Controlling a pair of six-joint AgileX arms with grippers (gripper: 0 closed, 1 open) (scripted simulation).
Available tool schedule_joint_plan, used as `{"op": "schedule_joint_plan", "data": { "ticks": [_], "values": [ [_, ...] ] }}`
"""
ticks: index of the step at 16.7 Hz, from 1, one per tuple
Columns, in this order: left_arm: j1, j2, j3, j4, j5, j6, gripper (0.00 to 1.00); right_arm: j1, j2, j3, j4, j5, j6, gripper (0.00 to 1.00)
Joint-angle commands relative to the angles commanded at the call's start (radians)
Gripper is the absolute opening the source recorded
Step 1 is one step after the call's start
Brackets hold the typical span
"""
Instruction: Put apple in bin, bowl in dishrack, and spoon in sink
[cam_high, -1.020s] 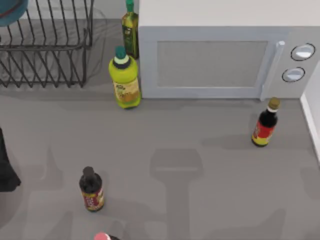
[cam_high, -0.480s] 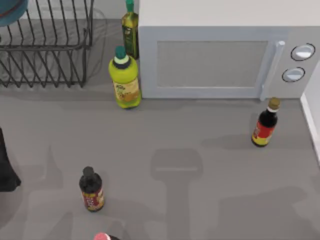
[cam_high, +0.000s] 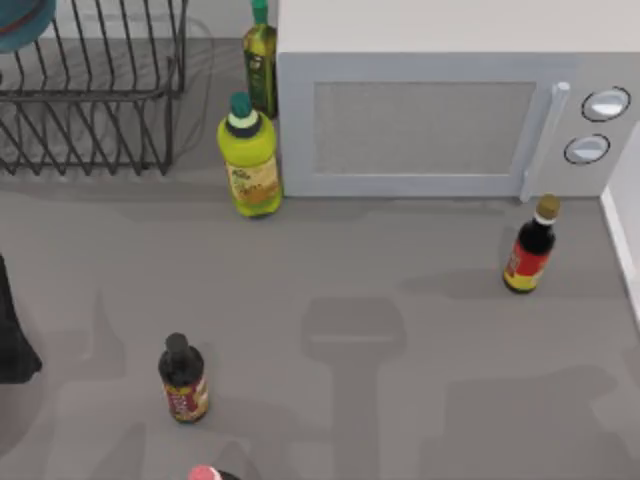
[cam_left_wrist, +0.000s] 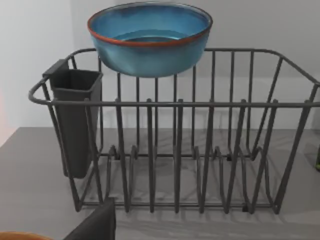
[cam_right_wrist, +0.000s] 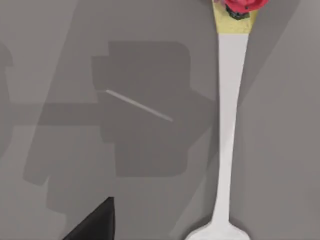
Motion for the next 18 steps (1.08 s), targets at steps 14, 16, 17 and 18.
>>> {"op": "schedule_joint_plan", "data": {
  "ticks": [14, 16, 17, 18],
  "values": [
    [0.000, 0.000, 0.000, 0.000, 0.000, 0.000, 1.00, 0.001, 0.228, -0.251, 0.477, 0.000, 0.007, 1.00],
    [0.000, 0.000, 0.000, 0.000, 0.000, 0.000, 1.00, 0.001, 0.228, -0.251, 0.477, 0.000, 0.007, 1.00],
    [0.000, 0.000, 0.000, 0.000, 0.000, 0.000, 1.00, 0.001, 0.228, -0.251, 0.477, 0.000, 0.007, 0.92],
    [0.000, 0.000, 0.000, 0.000, 0.000, 0.000, 1.00, 0.001, 0.228, -0.251, 0.477, 0.000, 0.007, 0.85]
  ]
}}
